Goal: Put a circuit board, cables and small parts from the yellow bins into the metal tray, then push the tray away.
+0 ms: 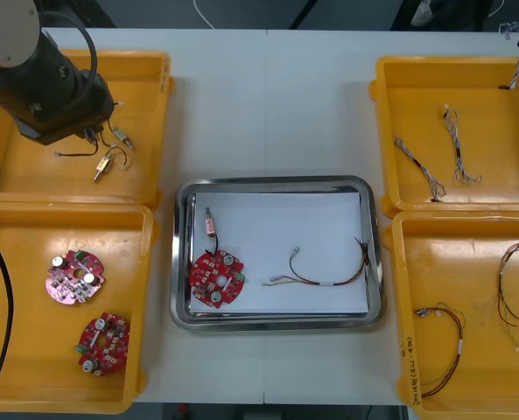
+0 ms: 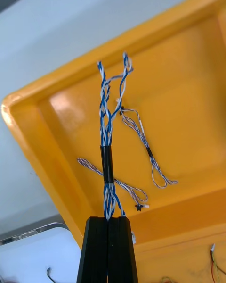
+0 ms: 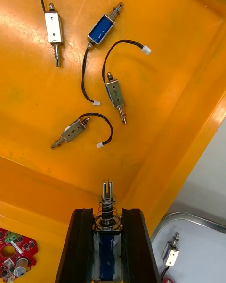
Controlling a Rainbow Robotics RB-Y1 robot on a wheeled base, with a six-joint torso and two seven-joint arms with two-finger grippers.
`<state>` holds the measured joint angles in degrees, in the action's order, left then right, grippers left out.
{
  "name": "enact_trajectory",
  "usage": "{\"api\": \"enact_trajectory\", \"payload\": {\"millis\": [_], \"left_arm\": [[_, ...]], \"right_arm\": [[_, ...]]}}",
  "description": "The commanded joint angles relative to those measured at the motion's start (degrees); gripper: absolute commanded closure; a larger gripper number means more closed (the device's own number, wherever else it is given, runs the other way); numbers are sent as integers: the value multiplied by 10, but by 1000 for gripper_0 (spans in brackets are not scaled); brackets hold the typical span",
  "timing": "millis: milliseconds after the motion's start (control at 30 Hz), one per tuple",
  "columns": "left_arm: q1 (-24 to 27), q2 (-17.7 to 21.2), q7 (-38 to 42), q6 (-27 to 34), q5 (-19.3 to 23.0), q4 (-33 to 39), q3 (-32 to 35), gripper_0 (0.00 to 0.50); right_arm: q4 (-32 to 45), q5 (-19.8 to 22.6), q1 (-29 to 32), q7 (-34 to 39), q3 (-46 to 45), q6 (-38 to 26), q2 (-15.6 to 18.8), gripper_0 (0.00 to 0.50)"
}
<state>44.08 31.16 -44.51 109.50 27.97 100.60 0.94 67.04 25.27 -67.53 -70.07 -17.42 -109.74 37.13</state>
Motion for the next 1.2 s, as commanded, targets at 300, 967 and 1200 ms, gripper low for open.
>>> {"api": "enact_trajectory", "payload": {"millis": [300, 967, 1200], "left_arm": [[-2, -5, -53, 5, 7, 22, -1, 500], [-2, -6, -53, 5, 9, 22, 2, 500], [-2, -6, -53, 5, 9, 22, 3, 500]], "right_arm": [[223, 72, 84, -14, 80, -3, -3, 500], [419, 283, 147, -33, 208, -3, 13, 500], [467, 296, 159, -78, 276, -3, 23, 500]]}}
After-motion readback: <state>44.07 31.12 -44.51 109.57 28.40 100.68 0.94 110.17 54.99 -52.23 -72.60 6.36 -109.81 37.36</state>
